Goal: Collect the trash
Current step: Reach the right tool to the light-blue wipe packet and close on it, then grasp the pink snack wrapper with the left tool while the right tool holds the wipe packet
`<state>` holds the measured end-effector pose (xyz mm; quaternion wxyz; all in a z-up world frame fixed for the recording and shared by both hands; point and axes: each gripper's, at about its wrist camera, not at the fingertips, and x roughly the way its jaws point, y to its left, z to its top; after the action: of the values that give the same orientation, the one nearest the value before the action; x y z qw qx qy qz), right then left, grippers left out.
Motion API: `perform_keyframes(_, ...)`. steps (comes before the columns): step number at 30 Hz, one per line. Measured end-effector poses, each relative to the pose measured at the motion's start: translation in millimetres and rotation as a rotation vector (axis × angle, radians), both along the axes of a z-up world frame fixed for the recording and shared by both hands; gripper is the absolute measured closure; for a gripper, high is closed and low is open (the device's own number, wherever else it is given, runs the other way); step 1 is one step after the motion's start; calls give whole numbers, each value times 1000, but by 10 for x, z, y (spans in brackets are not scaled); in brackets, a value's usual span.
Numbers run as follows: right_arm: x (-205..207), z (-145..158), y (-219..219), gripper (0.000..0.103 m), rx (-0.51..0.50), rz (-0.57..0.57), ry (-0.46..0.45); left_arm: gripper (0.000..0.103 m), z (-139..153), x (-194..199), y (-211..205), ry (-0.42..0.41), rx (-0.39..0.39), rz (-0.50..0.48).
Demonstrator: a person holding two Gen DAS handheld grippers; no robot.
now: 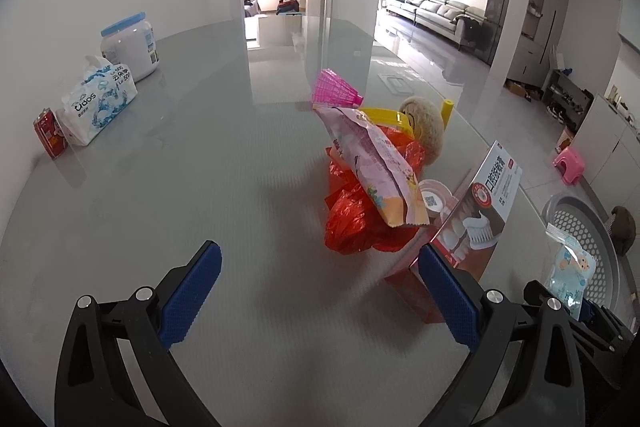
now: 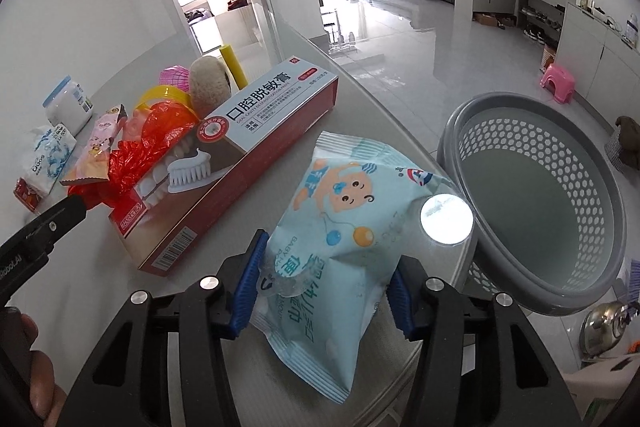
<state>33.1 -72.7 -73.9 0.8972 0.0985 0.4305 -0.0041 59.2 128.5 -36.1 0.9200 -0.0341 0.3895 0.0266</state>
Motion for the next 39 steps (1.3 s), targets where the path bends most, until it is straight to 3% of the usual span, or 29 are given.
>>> perform_keyframes(6, -84, 89, 14, 50, -5, 28, -24, 6, 61, 194, -68, -36, 12, 29)
perform_keyframes(13, -151, 129, -60, 50, 22, 36, -34, 6, 89, 411, -110, -21, 17, 32)
perform_keyframes(23, -169, 137, -78, 50, 42, 40, -32, 6, 129, 404, 206, -17, -8, 86)
perform_keyframes(28, -134, 140, -61, 50, 46, 46, -30, 6, 113, 410, 154, -20, -6, 68)
perform_keyframes(39, -101, 119, -91, 50, 52, 46, -24, 8, 40, 586, -187, -50, 93, 1)
